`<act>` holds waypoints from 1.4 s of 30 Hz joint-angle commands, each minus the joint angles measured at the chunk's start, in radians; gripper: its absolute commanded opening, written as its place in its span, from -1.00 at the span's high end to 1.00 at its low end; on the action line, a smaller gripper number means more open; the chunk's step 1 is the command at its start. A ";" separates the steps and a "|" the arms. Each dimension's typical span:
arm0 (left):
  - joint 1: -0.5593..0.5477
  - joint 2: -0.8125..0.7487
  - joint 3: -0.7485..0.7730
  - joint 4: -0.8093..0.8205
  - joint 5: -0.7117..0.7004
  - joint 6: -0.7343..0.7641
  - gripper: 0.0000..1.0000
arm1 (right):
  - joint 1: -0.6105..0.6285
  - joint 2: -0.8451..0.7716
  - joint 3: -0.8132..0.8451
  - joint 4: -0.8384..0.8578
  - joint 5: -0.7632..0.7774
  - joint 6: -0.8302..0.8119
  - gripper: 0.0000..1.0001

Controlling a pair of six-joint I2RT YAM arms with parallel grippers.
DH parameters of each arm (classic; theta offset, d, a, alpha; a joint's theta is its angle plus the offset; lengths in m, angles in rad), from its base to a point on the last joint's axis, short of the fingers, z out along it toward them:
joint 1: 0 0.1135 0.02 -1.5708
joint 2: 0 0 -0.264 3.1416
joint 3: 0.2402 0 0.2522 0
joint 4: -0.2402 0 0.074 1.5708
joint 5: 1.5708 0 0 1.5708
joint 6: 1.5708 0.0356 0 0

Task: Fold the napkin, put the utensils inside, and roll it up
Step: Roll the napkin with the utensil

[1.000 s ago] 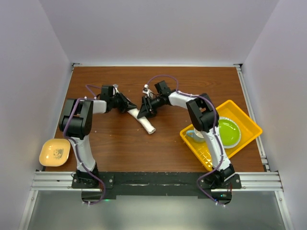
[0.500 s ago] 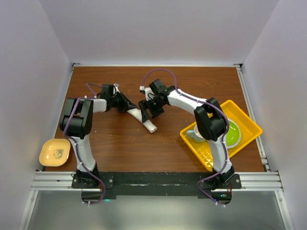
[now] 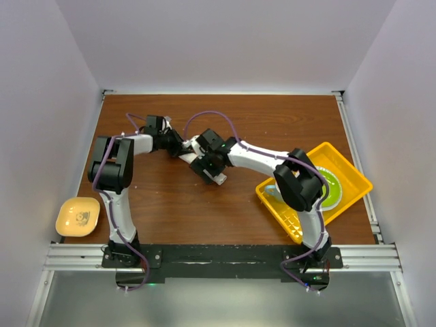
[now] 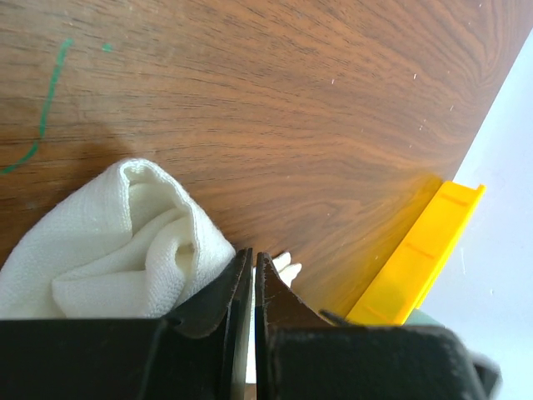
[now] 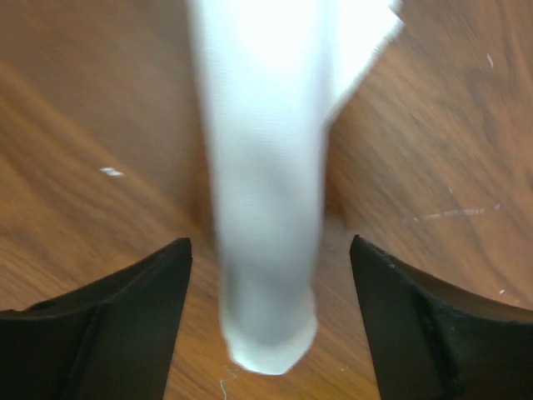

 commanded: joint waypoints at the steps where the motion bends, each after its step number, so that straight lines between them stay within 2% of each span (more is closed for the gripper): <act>1: 0.008 0.029 0.024 -0.073 -0.023 0.045 0.80 | 0.089 -0.047 0.071 0.046 0.155 -0.137 -0.68; 4: 0.008 0.034 0.041 -0.108 -0.024 0.051 0.80 | 0.117 0.035 0.177 0.003 0.229 -0.180 -0.75; 8: 0.009 0.031 0.046 -0.131 -0.020 0.052 0.81 | 0.131 0.111 0.253 0.037 0.276 -0.201 -0.75; 17: 0.009 0.025 0.038 -0.143 -0.009 0.045 0.81 | 0.132 0.201 0.302 0.083 0.272 -0.209 -0.53; 20: 0.009 0.025 0.043 -0.142 -0.003 0.045 0.82 | 0.131 0.217 0.297 0.087 0.255 -0.201 -0.38; 23: 0.012 0.020 0.055 -0.154 0.002 0.048 0.79 | 0.129 0.245 0.299 0.072 0.247 -0.188 -0.08; 28: 0.026 -0.010 0.124 -0.199 -0.001 0.068 0.44 | 0.129 0.257 0.277 0.029 0.226 -0.132 0.45; 30: 0.034 -0.020 0.153 -0.220 -0.006 0.071 0.36 | 0.114 0.247 0.256 0.028 0.195 -0.103 0.52; 34: 0.067 -0.067 0.247 -0.288 -0.059 0.104 0.31 | 0.054 0.208 0.236 0.017 0.033 0.025 0.70; 35: 0.077 -0.081 0.255 -0.297 -0.072 0.115 0.31 | 0.019 0.190 0.224 0.024 -0.058 0.074 0.74; 37: 0.099 -0.115 0.271 -0.311 -0.106 0.127 0.31 | -0.026 0.179 0.188 0.055 -0.166 0.174 0.75; 38: 0.106 -0.124 0.276 -0.314 -0.107 0.138 0.31 | -0.068 0.179 0.179 0.058 -0.284 0.206 0.76; 40: 0.115 -0.145 0.281 -0.303 -0.093 0.146 0.31 | -0.113 0.181 0.133 0.109 -0.412 0.315 0.75; 42: 0.112 -0.150 0.273 -0.291 -0.061 0.148 0.32 | -0.176 0.181 0.052 0.222 -0.591 0.450 0.73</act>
